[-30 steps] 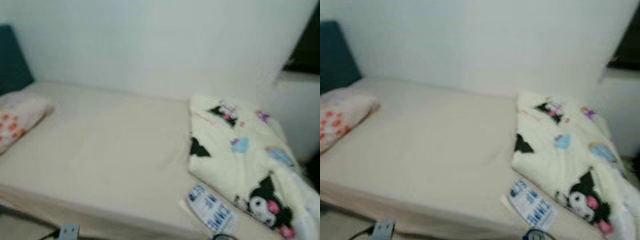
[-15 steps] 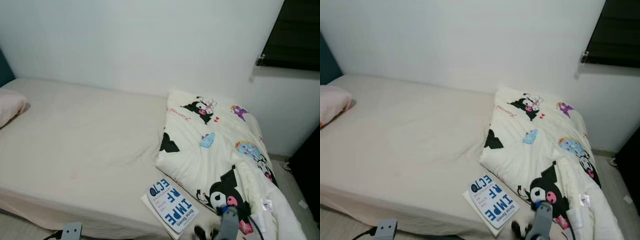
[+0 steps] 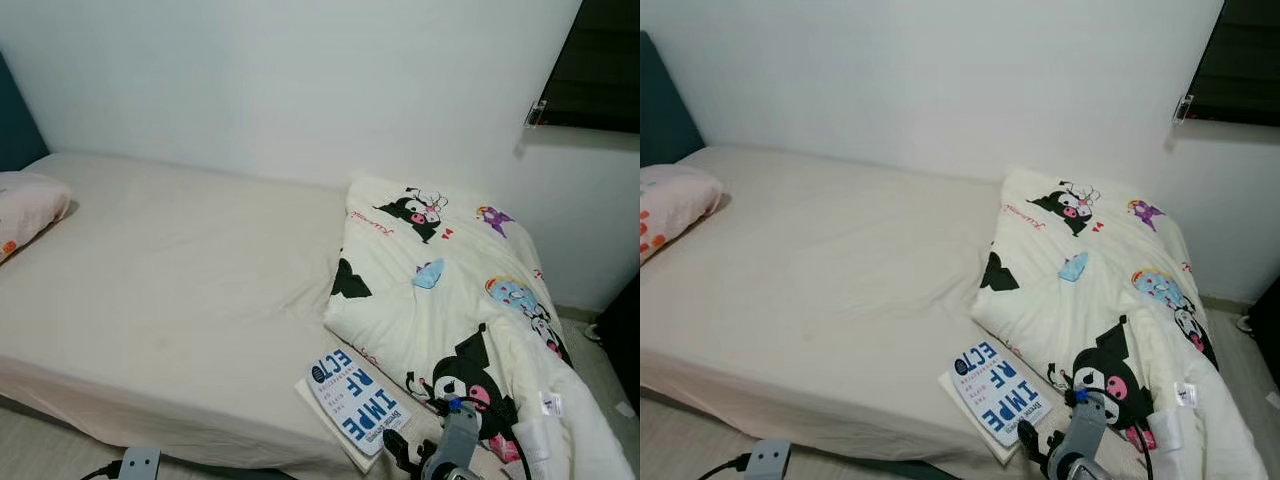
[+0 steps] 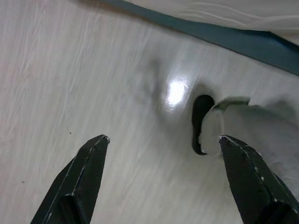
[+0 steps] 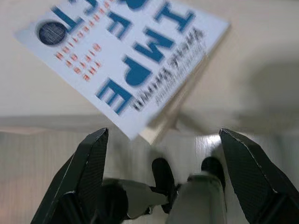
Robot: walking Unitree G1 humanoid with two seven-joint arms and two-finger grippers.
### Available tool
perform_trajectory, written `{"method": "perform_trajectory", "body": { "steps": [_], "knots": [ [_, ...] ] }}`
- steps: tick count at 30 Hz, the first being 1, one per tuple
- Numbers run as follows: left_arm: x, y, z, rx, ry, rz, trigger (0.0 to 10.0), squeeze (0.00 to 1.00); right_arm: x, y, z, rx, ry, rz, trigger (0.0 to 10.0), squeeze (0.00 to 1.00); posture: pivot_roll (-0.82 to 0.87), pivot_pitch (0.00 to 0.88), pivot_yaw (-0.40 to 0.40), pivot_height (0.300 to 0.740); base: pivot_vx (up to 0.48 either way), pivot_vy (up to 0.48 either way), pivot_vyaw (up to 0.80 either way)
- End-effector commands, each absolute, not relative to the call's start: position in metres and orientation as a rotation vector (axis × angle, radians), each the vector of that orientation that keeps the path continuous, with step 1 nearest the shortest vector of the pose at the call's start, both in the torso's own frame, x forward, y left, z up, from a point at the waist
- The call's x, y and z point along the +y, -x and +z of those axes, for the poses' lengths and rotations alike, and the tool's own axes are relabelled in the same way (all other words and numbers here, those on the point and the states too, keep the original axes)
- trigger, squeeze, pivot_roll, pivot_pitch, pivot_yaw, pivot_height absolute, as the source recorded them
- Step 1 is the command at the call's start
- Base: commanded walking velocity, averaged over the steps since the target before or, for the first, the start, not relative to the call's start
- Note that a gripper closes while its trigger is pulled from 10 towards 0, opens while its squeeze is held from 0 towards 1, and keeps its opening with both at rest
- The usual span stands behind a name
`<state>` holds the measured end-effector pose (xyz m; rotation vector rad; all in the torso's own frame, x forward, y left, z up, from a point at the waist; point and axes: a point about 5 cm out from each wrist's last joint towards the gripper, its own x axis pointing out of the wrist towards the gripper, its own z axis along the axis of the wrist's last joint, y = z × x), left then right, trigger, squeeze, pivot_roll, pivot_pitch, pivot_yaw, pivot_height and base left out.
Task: Clean up the room
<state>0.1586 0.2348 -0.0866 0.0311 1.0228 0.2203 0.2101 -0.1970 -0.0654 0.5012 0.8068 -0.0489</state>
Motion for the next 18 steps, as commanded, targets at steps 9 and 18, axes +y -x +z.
{"method": "perform_trajectory", "body": {
  "steps": [9, 18],
  "knots": [
    [0.245, -0.151, -0.087, 1.038, -0.080, 0.207, 10.0, 0.00, -0.231, -0.215, -0.053, 0.627, -0.674, -0.191, 10.0, 0.00, 0.08, 0.000, 0.007, 0.600, 0.000, 0.000, 0.00],
    [0.255, -0.150, -0.084, 1.031, -0.113, 0.207, 10.0, 0.00, -0.236, -0.260, -0.010, 0.328, -0.852, -0.007, 10.0, 0.00, 0.08, 0.000, 0.031, 0.570, 0.000, 0.000, 0.00]
  ]
}}
